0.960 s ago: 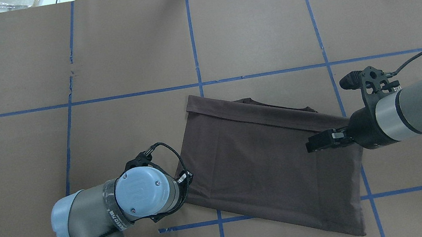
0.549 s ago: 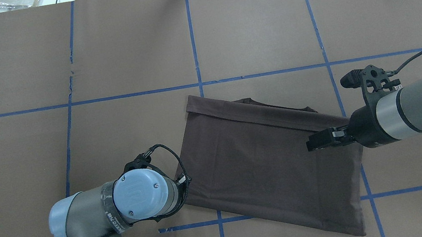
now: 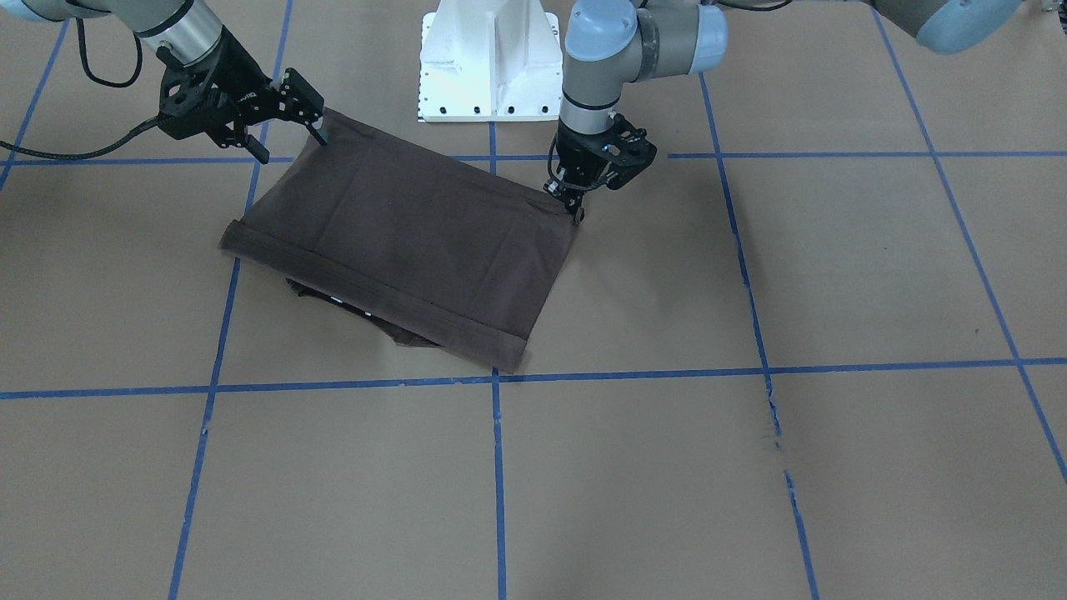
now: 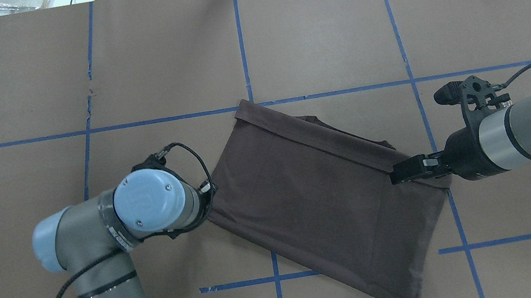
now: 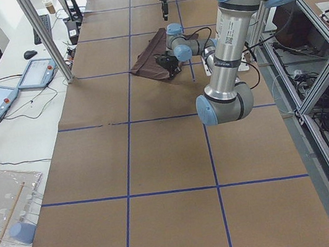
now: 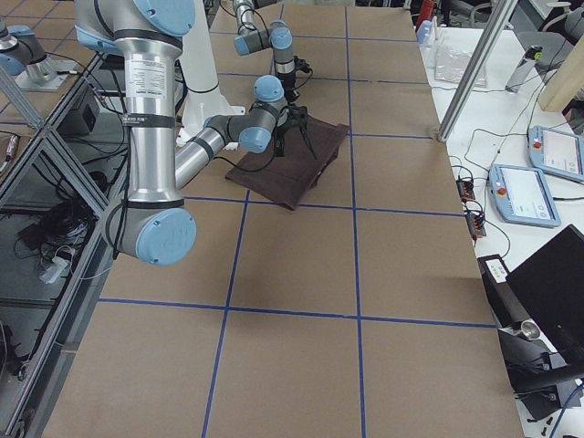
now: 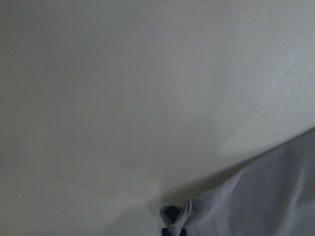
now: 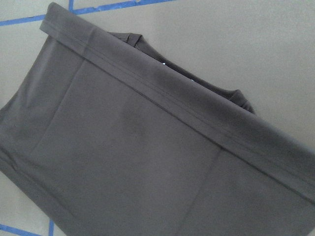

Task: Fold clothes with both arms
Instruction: 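Push the shirt with the left gripper to rotate it upright lengthwise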

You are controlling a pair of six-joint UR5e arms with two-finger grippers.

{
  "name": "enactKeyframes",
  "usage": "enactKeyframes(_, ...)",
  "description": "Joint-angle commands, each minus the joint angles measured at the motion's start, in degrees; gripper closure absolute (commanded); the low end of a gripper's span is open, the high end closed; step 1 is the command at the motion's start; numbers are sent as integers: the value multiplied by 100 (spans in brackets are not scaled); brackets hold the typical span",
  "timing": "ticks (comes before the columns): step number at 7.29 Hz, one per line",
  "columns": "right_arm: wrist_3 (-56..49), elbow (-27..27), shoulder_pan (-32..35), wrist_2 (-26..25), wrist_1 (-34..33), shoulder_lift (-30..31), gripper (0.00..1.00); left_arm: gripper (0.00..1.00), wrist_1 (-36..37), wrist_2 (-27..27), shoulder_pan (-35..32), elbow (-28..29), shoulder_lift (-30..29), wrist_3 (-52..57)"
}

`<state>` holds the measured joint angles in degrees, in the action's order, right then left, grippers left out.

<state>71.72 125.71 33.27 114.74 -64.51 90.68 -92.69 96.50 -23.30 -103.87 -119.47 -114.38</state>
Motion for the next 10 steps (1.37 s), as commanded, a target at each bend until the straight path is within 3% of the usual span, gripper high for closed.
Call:
enactKeyframes(1,0,-2,39,-39,0,29,0,100,-203,-86,-874,523,-67,1245)
enactKeyframes(3,0,-2,48,-65,-9,-6,0,100,-1500,-263,-1534,2257,-775,2293)
enactKeyframes(5,0,-28,48,-74,-17,-33,0,100,-2878,-666,-1801,4349,-2006,3051)
enactKeyframes(7,-9,-81,74,-161,-17,-42,0,100,-3456,-886,-1801,5189,-2605,3220)
enactKeyframes(8,-9,-160,66,-215,-17,-50,0,100,-3684,-913,-1818,5289,-2590,3221)
enactKeyframes(9,-9,-300,65,-215,-17,-181,0,1,-3695,-913,-1888,5351,-2581,3273)
enactKeyframes(10,-9,-492,74,-206,-70,-443,0,0,-3686,-922,-2011,5351,-2564,3447)
